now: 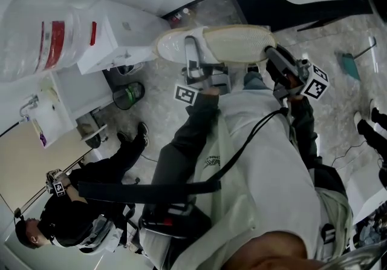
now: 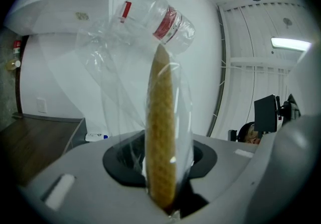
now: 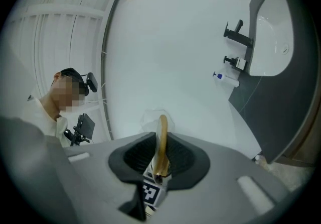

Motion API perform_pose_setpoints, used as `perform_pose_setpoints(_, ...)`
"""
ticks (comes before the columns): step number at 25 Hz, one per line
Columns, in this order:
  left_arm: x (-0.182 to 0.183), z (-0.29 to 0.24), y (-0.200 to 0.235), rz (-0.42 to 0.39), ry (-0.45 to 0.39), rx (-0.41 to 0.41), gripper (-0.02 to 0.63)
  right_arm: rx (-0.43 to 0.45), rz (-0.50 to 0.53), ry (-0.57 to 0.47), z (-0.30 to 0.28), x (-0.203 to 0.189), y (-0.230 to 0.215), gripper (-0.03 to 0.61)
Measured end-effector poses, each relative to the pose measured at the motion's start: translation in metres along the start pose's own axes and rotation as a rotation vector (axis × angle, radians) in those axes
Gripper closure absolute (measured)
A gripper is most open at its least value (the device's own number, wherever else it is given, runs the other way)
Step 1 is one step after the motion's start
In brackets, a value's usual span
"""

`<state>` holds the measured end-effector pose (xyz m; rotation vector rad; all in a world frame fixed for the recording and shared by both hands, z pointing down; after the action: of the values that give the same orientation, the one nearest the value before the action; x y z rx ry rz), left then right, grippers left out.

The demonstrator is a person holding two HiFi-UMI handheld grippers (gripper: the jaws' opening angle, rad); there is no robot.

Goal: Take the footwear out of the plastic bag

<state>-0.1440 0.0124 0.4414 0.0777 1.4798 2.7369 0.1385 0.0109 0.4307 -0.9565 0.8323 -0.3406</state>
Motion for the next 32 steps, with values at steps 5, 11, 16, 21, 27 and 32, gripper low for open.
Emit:
perform_pose_setpoints(5, 0.005, -0.005, 0.004, 0.007, 0.003, -0.006, 0.48, 0.06, -0.024, -0.036, -0.003, 0.005, -0.003, 0.522)
perform_pose_setpoints(11, 0.005, -0.008, 0.004, 0.017, 0.007, -0.015, 0.48, 0.071, -0.018, -0.066, 0.001, 0.008, -0.001, 0.525)
perform_pose_setpoints(16, 0.006, -0.01, 0.003, 0.022, 0.009, -0.02, 0.48, 0.059, 0.027, -0.052, 0.001, 0.012, 0.004, 0.524)
perform_pose_setpoints(21, 0.006, -0.017, -0.002, -0.032, 0.058, -0.039, 0.492, -0.056, 0.193, -0.018, 0.0, 0.019, 0.011, 0.503)
perform_pose_setpoints(27, 0.01, -0.02, -0.005, -0.101, 0.075, -0.039, 0.492, -0.084, 0.348, 0.013, -0.004, 0.023, 0.024, 0.497)
perform_pose_setpoints(32, 0.022, -0.015, -0.002, -0.026, -0.023, -0.041, 0.499, 0.043, 0.229, -0.089, 0.011, 0.036, 0.024, 0.516)
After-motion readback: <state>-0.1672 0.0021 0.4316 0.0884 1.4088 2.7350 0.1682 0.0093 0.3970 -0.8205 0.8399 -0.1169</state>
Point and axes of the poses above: the fingertips, and each gripper's own axes: z backward along the fingers, y to its left, x out of its top, the point moved 8 cm from there along z, backward along the fingers, and after that the axes turned 6 degrees about -y, right-handed, at the moved point
